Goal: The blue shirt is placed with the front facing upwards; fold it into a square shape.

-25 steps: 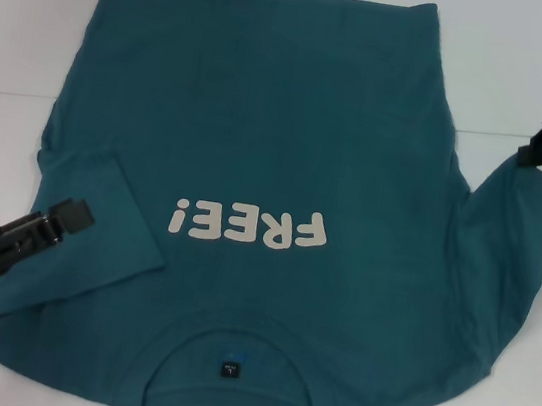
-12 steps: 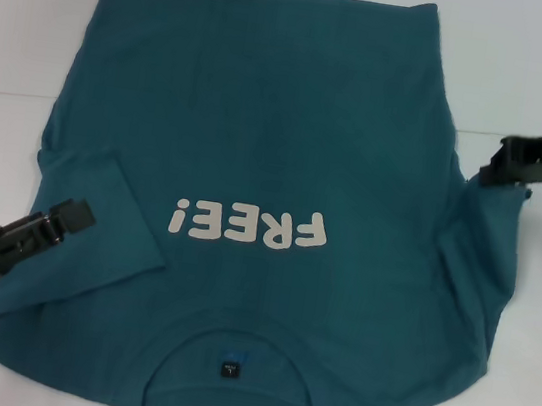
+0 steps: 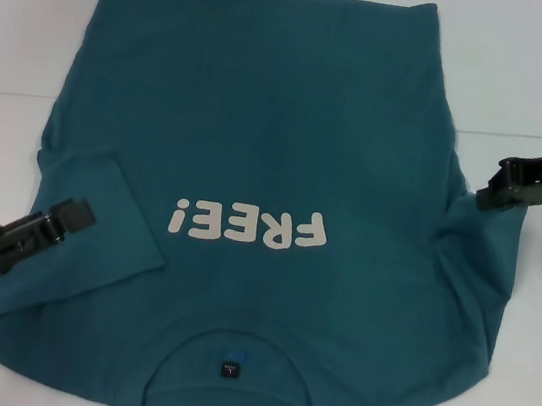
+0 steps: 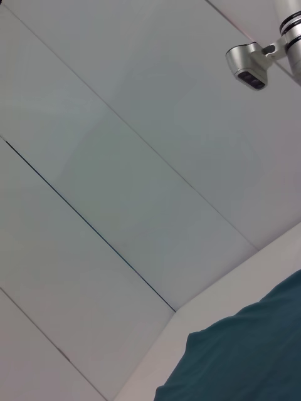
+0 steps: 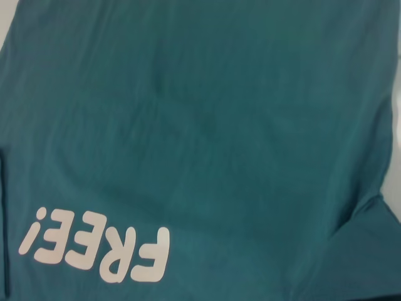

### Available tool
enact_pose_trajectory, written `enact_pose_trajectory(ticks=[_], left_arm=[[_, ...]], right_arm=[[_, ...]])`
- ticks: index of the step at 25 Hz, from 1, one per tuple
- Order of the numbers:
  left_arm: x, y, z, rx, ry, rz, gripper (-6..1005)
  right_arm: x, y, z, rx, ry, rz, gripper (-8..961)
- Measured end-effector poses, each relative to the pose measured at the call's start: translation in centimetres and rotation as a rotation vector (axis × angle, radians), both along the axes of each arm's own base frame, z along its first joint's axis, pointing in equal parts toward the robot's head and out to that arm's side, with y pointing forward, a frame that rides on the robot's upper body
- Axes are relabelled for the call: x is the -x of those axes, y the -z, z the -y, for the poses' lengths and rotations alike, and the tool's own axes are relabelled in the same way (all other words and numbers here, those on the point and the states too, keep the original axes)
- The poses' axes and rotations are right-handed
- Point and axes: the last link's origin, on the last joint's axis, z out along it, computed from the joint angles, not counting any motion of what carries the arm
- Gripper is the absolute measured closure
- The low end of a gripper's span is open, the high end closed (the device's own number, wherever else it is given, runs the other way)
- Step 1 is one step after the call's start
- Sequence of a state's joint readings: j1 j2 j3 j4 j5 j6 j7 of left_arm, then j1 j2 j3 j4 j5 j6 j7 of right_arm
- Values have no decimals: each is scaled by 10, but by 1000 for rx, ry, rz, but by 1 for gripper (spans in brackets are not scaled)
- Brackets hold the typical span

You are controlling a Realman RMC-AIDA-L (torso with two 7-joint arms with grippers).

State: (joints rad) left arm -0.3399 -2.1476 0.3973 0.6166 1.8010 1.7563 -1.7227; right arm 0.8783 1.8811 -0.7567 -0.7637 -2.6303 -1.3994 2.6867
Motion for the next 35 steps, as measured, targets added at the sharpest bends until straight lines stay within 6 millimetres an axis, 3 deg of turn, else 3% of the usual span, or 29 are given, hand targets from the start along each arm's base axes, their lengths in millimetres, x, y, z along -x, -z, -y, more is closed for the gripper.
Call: enact_pose_trajectory(ticks=[9, 21, 35], left_arm=[[2, -2, 1, -16, -15, 12, 278], [3, 0, 0, -16, -25, 13, 278], [4, 2, 0, -15, -37, 15, 278]], right_arm=[[1, 7, -8, -70, 12, -17, 937], [18, 48, -20, -79, -4, -48, 938], [22, 57, -25, -130, 2, -109, 933]])
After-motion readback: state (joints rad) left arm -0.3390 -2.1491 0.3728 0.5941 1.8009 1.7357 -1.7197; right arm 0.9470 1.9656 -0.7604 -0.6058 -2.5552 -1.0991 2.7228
